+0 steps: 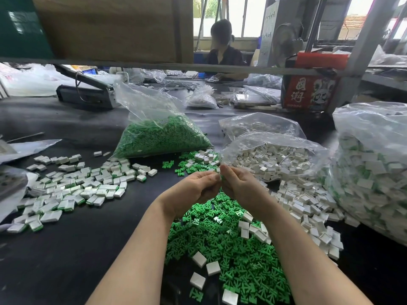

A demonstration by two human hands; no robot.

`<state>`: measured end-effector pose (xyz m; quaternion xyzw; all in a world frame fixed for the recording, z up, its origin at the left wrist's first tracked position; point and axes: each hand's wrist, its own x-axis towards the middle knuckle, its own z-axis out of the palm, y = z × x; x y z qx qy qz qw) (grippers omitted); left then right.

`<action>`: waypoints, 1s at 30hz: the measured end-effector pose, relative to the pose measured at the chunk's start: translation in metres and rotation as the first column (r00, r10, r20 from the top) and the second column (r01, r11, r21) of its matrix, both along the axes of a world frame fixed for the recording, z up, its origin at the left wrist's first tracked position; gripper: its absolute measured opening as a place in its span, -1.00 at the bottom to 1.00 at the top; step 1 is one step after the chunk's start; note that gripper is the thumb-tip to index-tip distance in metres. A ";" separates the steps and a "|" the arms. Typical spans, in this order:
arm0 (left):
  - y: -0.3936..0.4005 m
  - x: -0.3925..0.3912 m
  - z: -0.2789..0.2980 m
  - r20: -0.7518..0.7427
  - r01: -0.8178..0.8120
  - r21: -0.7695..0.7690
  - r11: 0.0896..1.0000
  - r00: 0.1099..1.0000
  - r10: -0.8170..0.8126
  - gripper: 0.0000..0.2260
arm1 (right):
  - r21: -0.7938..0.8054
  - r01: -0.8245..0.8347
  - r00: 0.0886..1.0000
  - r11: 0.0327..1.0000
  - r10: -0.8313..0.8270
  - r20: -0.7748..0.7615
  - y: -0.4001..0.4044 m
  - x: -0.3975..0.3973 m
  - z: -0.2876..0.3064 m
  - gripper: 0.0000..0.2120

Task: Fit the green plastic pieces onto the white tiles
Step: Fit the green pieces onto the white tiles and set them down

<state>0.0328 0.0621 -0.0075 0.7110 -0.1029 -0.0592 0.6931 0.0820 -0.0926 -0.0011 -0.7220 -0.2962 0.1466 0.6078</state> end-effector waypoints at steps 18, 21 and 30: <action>0.002 0.001 0.004 -0.005 -0.052 -0.009 0.999 0.999 0.051 -0.71 | -0.012 0.122 0.986 0.992 -0.120 0.117 0.007 -0.001 0.003 -0.58; -0.002 0.002 0.004 0.006 -0.082 0.010 0.997 0.997 0.081 -0.71 | 0.046 0.135 0.978 0.990 -0.141 0.155 0.008 -0.003 0.007 -0.57; 0.000 0.001 0.004 0.018 -0.081 0.035 0.996 0.997 0.080 -0.71 | 0.045 0.150 0.969 0.988 -0.156 0.192 0.004 0.000 0.004 -0.60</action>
